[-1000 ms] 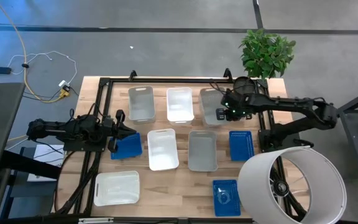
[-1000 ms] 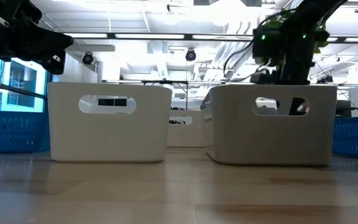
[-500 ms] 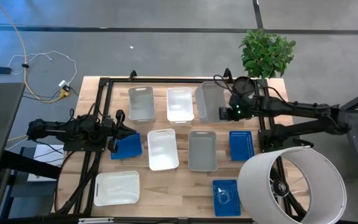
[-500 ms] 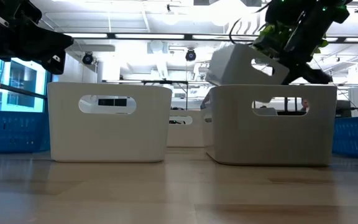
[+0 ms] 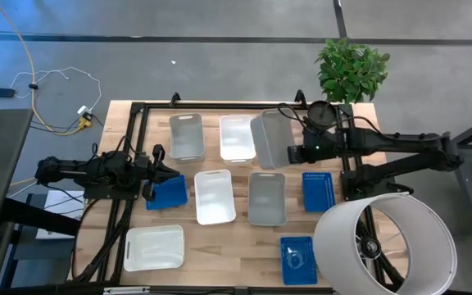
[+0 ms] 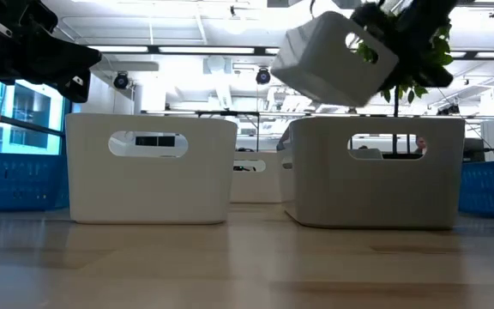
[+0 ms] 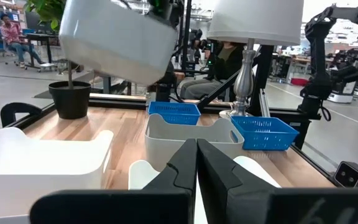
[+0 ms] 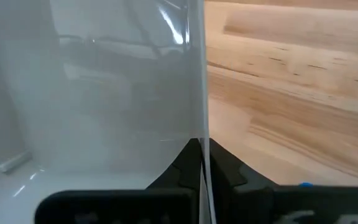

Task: Stack baskets by color
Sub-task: Stack the top right gray bin on top of the other bottom gray bin

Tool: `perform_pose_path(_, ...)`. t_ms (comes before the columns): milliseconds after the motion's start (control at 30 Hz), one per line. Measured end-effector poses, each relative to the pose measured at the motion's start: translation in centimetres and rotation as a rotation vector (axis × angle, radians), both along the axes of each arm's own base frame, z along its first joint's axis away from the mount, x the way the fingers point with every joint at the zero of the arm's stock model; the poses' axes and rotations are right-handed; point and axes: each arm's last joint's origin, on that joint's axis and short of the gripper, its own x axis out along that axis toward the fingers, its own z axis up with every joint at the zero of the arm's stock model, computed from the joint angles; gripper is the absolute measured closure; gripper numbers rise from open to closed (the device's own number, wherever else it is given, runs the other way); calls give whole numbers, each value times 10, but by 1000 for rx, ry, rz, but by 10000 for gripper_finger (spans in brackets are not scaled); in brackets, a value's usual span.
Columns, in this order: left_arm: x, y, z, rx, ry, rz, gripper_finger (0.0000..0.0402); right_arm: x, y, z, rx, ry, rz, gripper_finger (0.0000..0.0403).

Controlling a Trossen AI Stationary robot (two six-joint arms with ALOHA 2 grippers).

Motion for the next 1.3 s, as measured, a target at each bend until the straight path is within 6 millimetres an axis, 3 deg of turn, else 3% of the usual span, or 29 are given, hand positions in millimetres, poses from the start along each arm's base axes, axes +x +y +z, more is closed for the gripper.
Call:
perform_pose_path(133, 0, 0, 0, 0, 0, 0, 401, 4, 17, 3, 27, -22, 11, 403)
perform_pose_path(433, 0, 0, 0, 0, 0, 0, 401, 21, 65, -19, 153, 50, 8, 403)
perform_pose_path(733, 0, 0, 0, 0, 0, 0, 401, 11, 104, -23, 249, 57, -38, 403)
perform_pose_path(1067, 0, 0, 0, 0, 0, 1, 401, 13, 136, -41, 293, 85, -114, 403)
perform_pose_path(1300, 0, 0, 0, 0, 0, 0, 401, 24, 143, -52, 295, 83, -125, 403)
